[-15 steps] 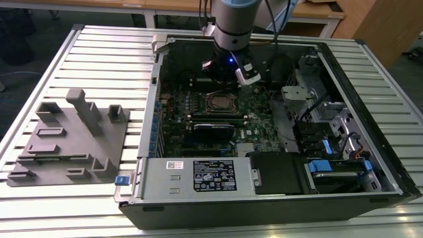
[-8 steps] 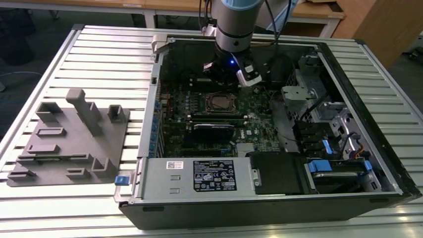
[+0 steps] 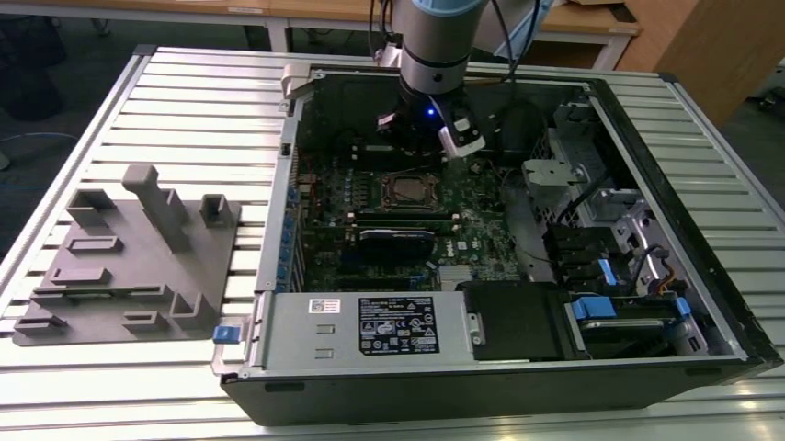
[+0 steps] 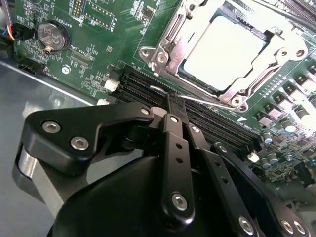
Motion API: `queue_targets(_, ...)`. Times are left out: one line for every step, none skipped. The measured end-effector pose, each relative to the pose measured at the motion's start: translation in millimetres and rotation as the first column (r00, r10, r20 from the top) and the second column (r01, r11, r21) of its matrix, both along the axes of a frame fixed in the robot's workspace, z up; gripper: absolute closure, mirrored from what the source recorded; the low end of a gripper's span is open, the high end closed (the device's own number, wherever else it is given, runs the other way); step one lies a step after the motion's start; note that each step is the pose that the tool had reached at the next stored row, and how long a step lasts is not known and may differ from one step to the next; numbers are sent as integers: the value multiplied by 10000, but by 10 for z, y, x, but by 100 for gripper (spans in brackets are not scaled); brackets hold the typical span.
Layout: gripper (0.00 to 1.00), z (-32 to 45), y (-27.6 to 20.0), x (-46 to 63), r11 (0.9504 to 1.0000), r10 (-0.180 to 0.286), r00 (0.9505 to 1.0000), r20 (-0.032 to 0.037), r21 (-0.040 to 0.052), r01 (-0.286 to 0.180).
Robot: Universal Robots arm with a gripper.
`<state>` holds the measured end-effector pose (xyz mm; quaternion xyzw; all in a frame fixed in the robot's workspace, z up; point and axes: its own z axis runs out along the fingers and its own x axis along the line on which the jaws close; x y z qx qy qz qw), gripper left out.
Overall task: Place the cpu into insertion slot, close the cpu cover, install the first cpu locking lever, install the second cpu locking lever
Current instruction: 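Install the first cpu locking lever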
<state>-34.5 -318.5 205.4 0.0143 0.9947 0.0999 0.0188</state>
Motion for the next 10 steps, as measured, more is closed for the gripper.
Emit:
queue_targets(89,-1,0,1,10000,-9,10000,0,-6,9)
queue_targets(89,-2,0,3,10000,-30,10000,1,-16,30)
queue_targets(89,-5,0,16,9994,-312,9995,2,-120,312)
queue_targets(89,-6,0,16,9992,-381,9993,2,-137,381)
queue_targets(89,-8,0,16,9988,-474,9989,3,-151,474)
queue_targets(89,-9,0,16,9980,-603,9982,2,-160,603)
queue_targets(89,-12,0,16,9971,-748,9972,3,-166,748)
queue_targets(89,-15,0,16,9958,-900,9959,3,-170,900)
queue_targets(89,-18,0,16,9944,-1047,9945,4,-169,1047)
queue_targets(89,-21,0,15,9929,-1174,9931,4,-169,1174)
